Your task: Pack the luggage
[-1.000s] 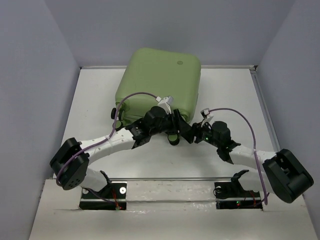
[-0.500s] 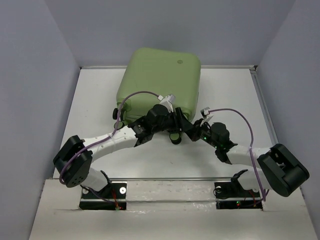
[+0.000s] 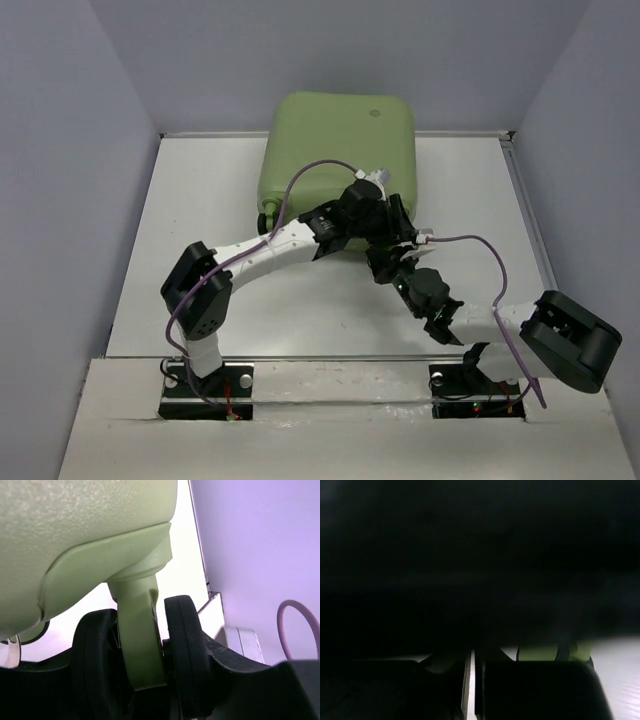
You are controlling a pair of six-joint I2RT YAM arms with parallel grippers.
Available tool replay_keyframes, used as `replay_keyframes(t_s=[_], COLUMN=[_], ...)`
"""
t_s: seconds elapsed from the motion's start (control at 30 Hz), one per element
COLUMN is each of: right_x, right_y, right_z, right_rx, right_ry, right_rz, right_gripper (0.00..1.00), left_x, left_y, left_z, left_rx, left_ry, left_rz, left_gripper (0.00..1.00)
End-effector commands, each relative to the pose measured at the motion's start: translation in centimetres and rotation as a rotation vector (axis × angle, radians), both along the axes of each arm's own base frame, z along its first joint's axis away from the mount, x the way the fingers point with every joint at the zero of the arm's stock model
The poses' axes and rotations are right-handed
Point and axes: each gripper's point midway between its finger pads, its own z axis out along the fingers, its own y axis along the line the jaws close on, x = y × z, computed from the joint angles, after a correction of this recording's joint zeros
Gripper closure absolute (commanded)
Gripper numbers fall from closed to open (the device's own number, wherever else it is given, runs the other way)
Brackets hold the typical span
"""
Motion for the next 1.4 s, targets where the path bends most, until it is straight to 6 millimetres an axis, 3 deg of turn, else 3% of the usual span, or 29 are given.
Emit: replay_keyframes(t_s=[0.0,0.03,0.07,0.1,0.2,0.23,0.27,0.33,0.37,0.4,0.43,0.47,0.5,0.53,0.57,0.6,0.7,0.8,0.9,1.03,1.27,1.37], right_x=[-2.7,-2.5,-1.8,-1.7,-1.3,-1.2,-1.0,-0.8,-0.8,-0.8,-0.8,-0.7,-0.7,-0.7,-0.8,-0.8,-1.0,-1.3,-1.5,-1.8,-2.3,-2.4], right_y=[3.7,3.1,2.1,1.6,0.4,0.4,0.2,0.0,0.2,0.3,0.3,0.4,0.4,0.5,0.6,0.5,0.7,0.7,0.5,0.2,-0.4,-0.5], right_z=[4.9,5.5,4.4,4.2,4.3,4.5,4.1,3.8,3.7,3.4,3.3,3.1,3.0,2.9,2.7,2.7,2.2,2.3,2.5,2.3,1.6,1.9], right_rx=[0.095,0.104,0.065,0.063,0.054,0.052,0.041,0.036,0.039,0.031,0.028,0.026,0.023,0.021,0.012,0.01,-0.017,-0.024,-0.038,-0.075,-0.096,-0.096], right_ry=[-0.132,-0.129,-0.091,-0.085,-0.072,-0.07,-0.06,-0.046,-0.038,-0.032,-0.031,-0.027,-0.025,-0.023,-0.014,-0.007,0.013,0.014,0.016,0.027,0.045,0.04], right_rz=[0.143,0.125,0.088,0.077,0.055,0.053,0.046,0.038,0.045,0.047,0.049,0.05,0.05,0.052,0.058,0.058,0.072,0.086,0.092,0.097,0.099,0.098], right_gripper=[0.93,0.93,0.93,0.93,0.93,0.93,0.93,0.93,0.93,0.93,0.93,0.93,0.93,0.93,0.93,0.93,0.93,0.93,0.93,0.86,0.73,0.72], left_x=[-5.0,-4.8,-4.8,-4.4,-4.7,-4.8,-5.7,-6.0,-6.7,-5.5,-4.9,-5.0,-3.4,-3.0,-1.9,-1.5,-0.6,0.0,1.4,3.5,6.9,7.8], left_y=[-3.8,-3.3,-1.7,-0.9,3.0,4.0,5.9,8.1,10.4,12.4,14.1,16.9,19.4,21.7,24.9,27.1,30.5,31.0,30.8,30.1,30.8,31.1], left_z=[20.1,19.4,20.5,18.6,19.9,18.4,20.0,20.0,20.4,18.3,17.7,18.4,16.4,13.9,13.2,9.7,5.1,2.6,1.7,2.3,-0.2,-0.4], left_rx=[-0.574,-0.536,-0.522,-0.456,-0.384,-0.329,-0.335,-0.27,-0.236,-0.13,-0.083,-0.067,0.024,0.119,0.173,0.283,0.391,0.45,0.508,0.533,0.684,0.687], left_ry=[-0.434,-0.433,-0.493,-0.48,-0.575,-0.567,-0.61,-0.673,-0.686,-0.656,-0.643,-0.655,-0.626,-0.568,-0.554,-0.496,-0.43,-0.409,-0.412,-0.447,-0.413,-0.413], left_rz=[-0.29,-0.276,-0.259,-0.234,-0.17,-0.167,-0.159,-0.142,-0.126,-0.047,0.014,0.093,0.214,0.266,0.366,0.408,0.439,0.415,0.405,0.399,0.421,0.432], left_gripper=[0.49,0.24,0.15,0.05,0.01,0.01,0.01,0.01,0.01,0.01,0.01,0.01,0.01,0.01,0.01,0.01,0.01,0.01,0.01,0.01,0.01,0.03])
